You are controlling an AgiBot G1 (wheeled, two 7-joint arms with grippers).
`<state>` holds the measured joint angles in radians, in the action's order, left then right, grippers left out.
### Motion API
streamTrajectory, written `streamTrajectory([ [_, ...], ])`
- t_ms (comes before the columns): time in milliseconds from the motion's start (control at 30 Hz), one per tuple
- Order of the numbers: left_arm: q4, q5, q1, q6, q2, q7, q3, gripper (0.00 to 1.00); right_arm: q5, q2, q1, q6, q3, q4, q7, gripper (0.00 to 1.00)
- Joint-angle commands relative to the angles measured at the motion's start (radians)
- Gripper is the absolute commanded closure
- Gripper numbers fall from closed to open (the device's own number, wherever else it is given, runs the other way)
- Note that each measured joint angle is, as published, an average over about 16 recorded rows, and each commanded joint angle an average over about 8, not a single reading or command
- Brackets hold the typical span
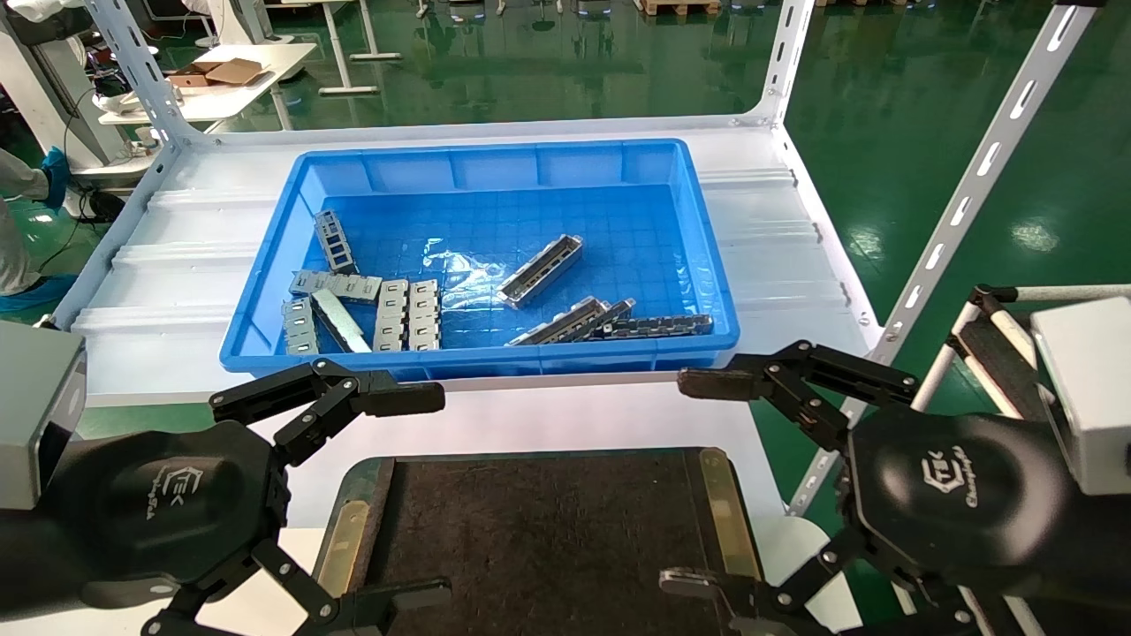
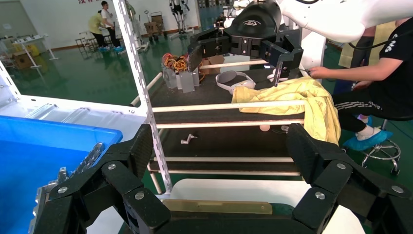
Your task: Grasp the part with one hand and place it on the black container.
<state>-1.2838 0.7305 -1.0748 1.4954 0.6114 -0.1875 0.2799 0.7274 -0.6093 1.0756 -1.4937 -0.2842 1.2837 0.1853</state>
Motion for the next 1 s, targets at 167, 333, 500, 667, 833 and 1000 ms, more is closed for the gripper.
streamTrajectory([
  [167, 0.0, 0.0, 0.0, 0.0, 0.0, 0.0, 0.0, 0.0, 0.002, -0.001, -0.001, -0.001, 0.003, 0.0, 0.002, 0.0],
  [333, 0.005, 0.018, -0.017, -0.017, 0.012, 0.005, 0.003, 0.0, 0.002, -0.001, -0.001, -0.001, 0.003, 0.0, 0.002, 0.0],
  [500, 0.018, 0.061, -0.053, -0.05, 0.037, 0.006, 0.016, 0.0, 0.002, -0.001, 0.0, -0.001, 0.003, 0.0, 0.001, 0.0],
  [667, 0.028, 0.11, -0.086, -0.093, 0.063, 0.001, 0.032, 0.0, 0.001, -0.001, 0.0, -0.001, 0.002, 0.0, 0.001, 0.0],
  [833, 0.044, 0.168, -0.124, -0.142, 0.1, -0.007, 0.054, 0.0, 0.001, -0.001, 0.0, -0.001, 0.002, -0.001, 0.001, 0.0],
  [1000, 0.086, 0.235, -0.172, -0.187, 0.15, -0.01, 0.085, 0.0, 0.001, -0.001, 0.0, -0.001, 0.002, -0.001, 0.001, 0.0],
])
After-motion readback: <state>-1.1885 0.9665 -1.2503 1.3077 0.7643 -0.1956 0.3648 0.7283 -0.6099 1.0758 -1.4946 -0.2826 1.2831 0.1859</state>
